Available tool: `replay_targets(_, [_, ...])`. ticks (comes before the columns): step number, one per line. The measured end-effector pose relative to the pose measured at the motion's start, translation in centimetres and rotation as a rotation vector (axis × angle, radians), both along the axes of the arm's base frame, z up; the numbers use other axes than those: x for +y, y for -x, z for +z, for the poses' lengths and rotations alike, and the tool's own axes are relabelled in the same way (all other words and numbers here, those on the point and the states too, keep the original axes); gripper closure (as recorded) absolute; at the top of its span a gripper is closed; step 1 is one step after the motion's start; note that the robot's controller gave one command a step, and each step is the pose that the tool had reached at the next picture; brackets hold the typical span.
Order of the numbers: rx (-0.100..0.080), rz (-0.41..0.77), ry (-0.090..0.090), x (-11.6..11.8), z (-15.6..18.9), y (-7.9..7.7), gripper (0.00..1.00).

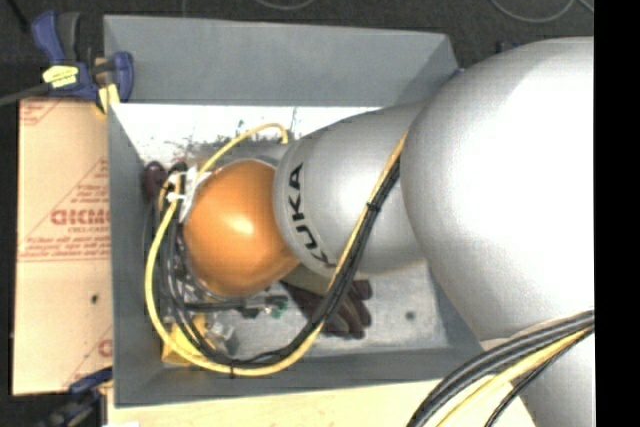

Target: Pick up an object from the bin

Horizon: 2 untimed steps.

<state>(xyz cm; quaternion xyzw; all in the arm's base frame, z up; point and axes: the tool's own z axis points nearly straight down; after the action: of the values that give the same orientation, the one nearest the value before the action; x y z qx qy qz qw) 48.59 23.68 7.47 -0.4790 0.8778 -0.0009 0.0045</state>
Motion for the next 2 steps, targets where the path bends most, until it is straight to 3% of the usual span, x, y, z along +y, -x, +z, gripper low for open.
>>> replay_targets(2, [-0.005,-0.003,-0.002,-0.04,1.39,-0.18,1.0])
